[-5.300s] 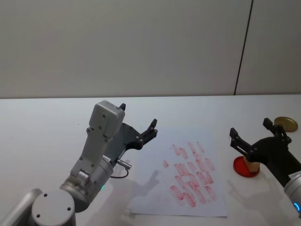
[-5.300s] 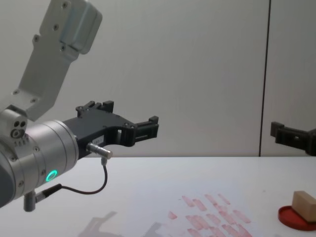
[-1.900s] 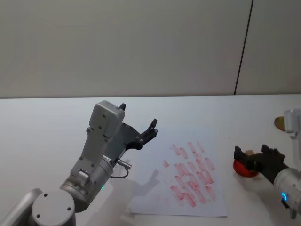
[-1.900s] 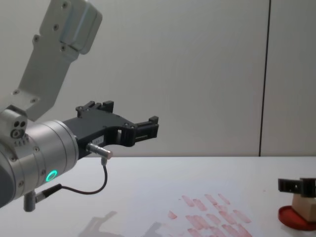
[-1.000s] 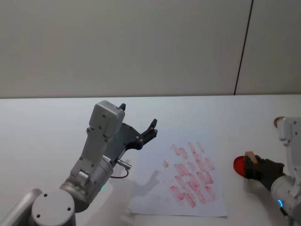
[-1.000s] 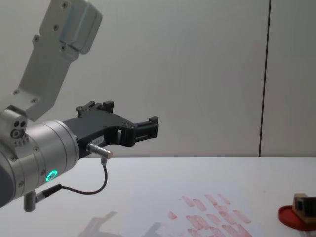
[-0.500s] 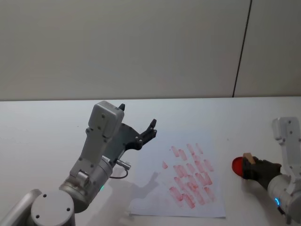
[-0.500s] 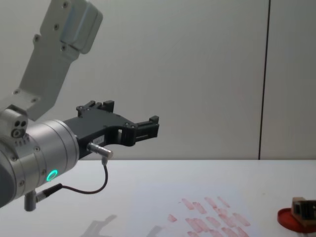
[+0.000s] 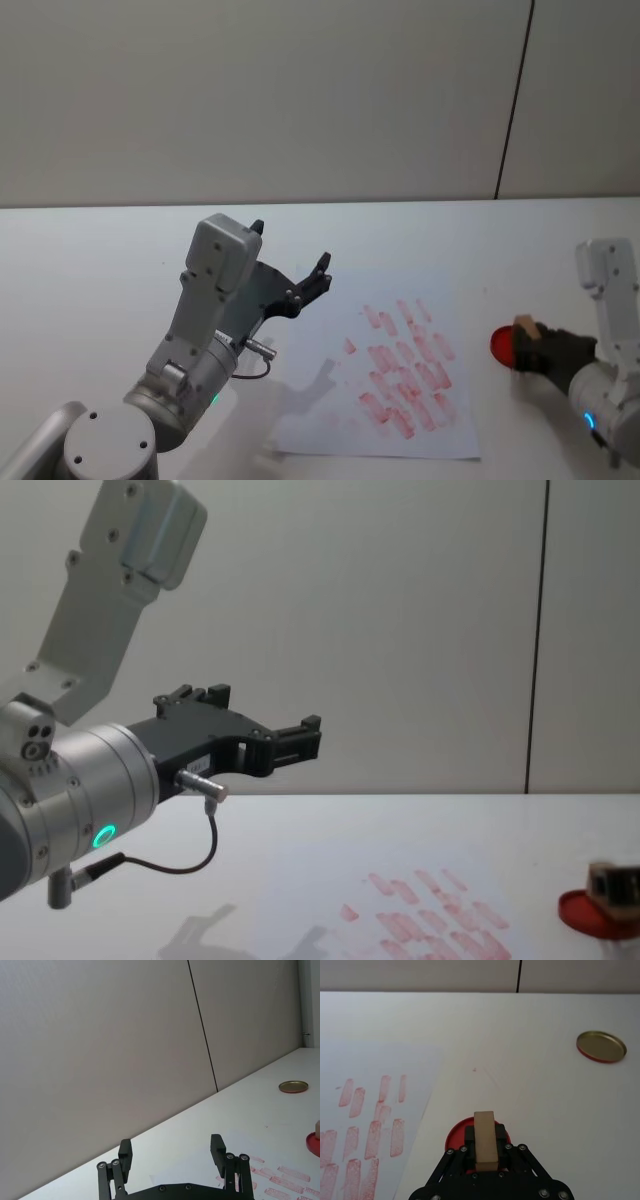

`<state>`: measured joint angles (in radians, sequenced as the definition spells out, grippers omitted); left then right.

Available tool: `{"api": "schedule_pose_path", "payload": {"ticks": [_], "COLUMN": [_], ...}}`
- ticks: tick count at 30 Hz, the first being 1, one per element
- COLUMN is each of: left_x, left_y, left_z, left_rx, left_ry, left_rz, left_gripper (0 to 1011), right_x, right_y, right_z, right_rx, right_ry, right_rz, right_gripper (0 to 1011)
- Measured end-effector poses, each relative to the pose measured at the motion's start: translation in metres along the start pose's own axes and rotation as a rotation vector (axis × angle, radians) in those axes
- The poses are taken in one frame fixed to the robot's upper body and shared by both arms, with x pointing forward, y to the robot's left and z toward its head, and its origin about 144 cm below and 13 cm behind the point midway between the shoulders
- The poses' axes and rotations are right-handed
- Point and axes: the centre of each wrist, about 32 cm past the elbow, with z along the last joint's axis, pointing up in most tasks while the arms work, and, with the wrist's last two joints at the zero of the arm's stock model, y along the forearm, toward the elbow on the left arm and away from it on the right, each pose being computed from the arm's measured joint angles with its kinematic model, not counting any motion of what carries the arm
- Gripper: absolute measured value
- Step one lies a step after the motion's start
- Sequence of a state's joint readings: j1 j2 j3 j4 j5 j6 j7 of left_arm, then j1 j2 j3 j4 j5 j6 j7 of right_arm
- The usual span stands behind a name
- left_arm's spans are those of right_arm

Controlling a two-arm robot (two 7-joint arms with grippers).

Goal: Use the one hand to pick up the stamp and affix it onto the A4 paper.

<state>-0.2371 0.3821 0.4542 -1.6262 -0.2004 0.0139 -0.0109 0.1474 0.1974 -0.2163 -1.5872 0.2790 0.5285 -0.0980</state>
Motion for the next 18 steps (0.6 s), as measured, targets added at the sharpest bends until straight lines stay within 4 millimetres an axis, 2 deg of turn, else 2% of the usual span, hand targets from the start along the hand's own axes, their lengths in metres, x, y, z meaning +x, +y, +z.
{"api": "schedule_pose_path", "payload": {"ticks": [18], "left_x": [0.0], "left_y": [0.0], "left_z": [0.0], "left_rx": [0.0], "left_ry": [0.0], "left_rz": [0.0], "left_gripper": [993], "right_x": [-0.001], "right_y": [-0.016], "right_z": [0.031], "right_rx": [0.199], "right_ry": [-0.093], "right_rz": [0.065], "right_gripper": [218]}}
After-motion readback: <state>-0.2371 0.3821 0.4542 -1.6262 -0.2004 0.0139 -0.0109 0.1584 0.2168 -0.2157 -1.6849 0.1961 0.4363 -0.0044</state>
